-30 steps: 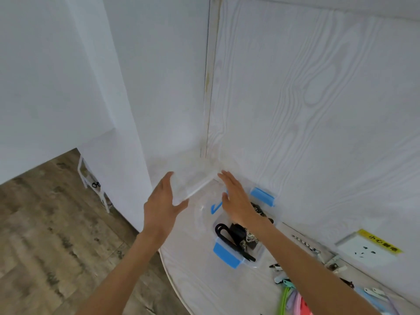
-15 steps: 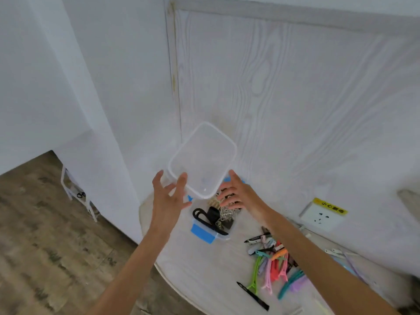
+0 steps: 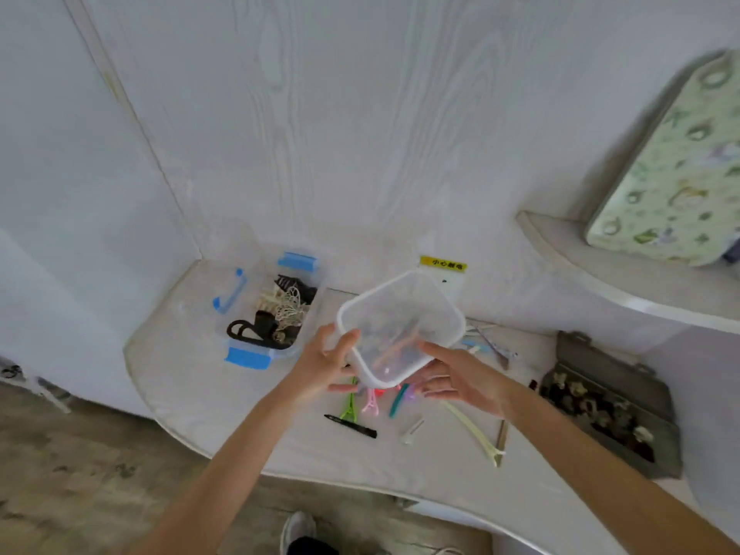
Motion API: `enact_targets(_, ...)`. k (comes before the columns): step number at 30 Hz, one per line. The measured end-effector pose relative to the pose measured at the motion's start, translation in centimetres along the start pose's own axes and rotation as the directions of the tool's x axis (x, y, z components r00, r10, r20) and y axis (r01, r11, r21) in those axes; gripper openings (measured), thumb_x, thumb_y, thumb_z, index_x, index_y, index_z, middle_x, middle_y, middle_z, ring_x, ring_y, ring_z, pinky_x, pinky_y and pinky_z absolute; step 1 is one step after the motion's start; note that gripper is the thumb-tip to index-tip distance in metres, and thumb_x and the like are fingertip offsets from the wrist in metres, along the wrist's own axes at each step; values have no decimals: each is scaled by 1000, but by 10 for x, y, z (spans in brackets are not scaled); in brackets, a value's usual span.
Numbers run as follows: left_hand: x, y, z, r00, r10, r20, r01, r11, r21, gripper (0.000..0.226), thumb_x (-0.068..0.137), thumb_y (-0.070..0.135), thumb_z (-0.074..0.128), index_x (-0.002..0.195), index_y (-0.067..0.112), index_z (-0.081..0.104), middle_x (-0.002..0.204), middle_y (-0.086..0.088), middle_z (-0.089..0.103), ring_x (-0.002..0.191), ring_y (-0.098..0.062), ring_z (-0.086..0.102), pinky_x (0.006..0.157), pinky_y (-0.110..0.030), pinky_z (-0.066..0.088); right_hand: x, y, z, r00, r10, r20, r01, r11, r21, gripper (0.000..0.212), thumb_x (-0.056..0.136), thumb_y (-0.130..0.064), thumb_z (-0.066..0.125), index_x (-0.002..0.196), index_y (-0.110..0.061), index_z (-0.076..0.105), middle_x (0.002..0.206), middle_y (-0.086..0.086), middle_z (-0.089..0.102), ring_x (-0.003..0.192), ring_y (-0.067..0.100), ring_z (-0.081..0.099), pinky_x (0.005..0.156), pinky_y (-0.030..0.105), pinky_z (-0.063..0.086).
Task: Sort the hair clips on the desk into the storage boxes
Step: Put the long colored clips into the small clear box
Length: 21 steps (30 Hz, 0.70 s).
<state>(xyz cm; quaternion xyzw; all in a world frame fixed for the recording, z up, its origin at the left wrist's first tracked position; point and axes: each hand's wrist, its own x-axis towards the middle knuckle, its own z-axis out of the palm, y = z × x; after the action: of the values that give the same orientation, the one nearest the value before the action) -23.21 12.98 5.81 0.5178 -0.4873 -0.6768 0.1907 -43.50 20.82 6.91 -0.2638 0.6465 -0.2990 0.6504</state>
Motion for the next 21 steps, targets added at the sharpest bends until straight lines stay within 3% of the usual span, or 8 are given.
enact_targets(4, 4, -27, 29, 963, -192, 190, 173, 979, 112, 42, 94, 37, 51, 130, 16, 44, 103, -8, 66, 81, -19, 71, 61, -25, 58, -26, 52, -22, 987, 140, -75, -136, 989, 53, 55, 81, -54, 58, 106, -6, 66, 100, 5, 74, 94, 16, 70, 82, 24, 53)
enact_targets(7, 8, -42, 50, 941, -192, 278, 143, 972, 189, 45, 92, 39, 51, 133, 31, 33, 116, -1, 58, 89, -20, 70, 70, -30, 59, -42, 76, -25, 975, 146, -167, -113, 975, 191, 55, 78, -50, 64, 105, -2, 66, 97, 9, 74, 92, 19, 71, 80, 24, 55)
enact_targets(10, 7, -49, 65, 898, -24, 440, -163, 909, 383, 96, 68, 52, 75, 140, 39, 13, 133, 17, 37, 118, -7, 50, 95, -21, 46, -54, 87, -23, 966, 130, -223, -21, 900, 435, 54, 83, -43, 62, 109, 4, 60, 95, 18, 73, 84, 23, 72, 73, 25, 58)
enact_targets(12, 8, -49, 74, 836, 115, 536, -345, 870, 351, 114, 52, 39, 90, 137, 39, 14, 135, 23, 35, 125, 7, 39, 93, -8, 40, -59, 86, -20, 961, 108, -255, 58, 822, 566, 50, 86, -38, 61, 111, 5, 55, 89, 21, 73, 75, 22, 72, 65, 24, 58)
enact_targets(14, 11, -43, 80, 832, 241, 499, -428, 852, 302, 107, 49, 15, 92, 128, 41, 25, 126, 24, 43, 117, 15, 44, 87, -6, 43, -60, 80, -15, 946, 92, -311, 130, 772, 622, 47, 86, -38, 61, 108, 3, 56, 83, 19, 72, 67, 20, 71, 59, 22, 57)
enact_targets(15, 14, -39, 82, 833, 325, 448, -473, 839, 270, 101, 46, 15, 93, 124, 40, 33, 120, 24, 49, 114, 12, 48, 87, -9, 45, -59, 76, -12, 930, 96, -356, 165, 755, 635, 43, 85, -39, 62, 102, 1, 57, 80, 18, 72, 62, 18, 70, 55, 21, 56)
enact_targets(18, 21, -30, 87, 806, 472, 357, -573, 774, 270, 103, 31, 43, 94, 122, 33, 47, 117, 18, 58, 113, -7, 56, 93, -34, 51, -53, 67, -3, 835, 156, -528, 246, 753, 611, 40, 82, -44, 64, 81, -4, 57, 65, 12, 68, 46, 12, 59, 44, 19, 47)
enact_targets(21, 19, -26, 88, 809, 482, 336, -579, 754, 312, 101, 28, 47, 93, 118, 39, 49, 114, 17, 61, 110, -2, 57, 93, -34, 52, -43, 60, 4, 692, 183, -698, 287, 818, 499, 43, 85, -43, 62, 70, -3, 60, 45, 5, 62, 36, 9, 49, 43, 20, 41)
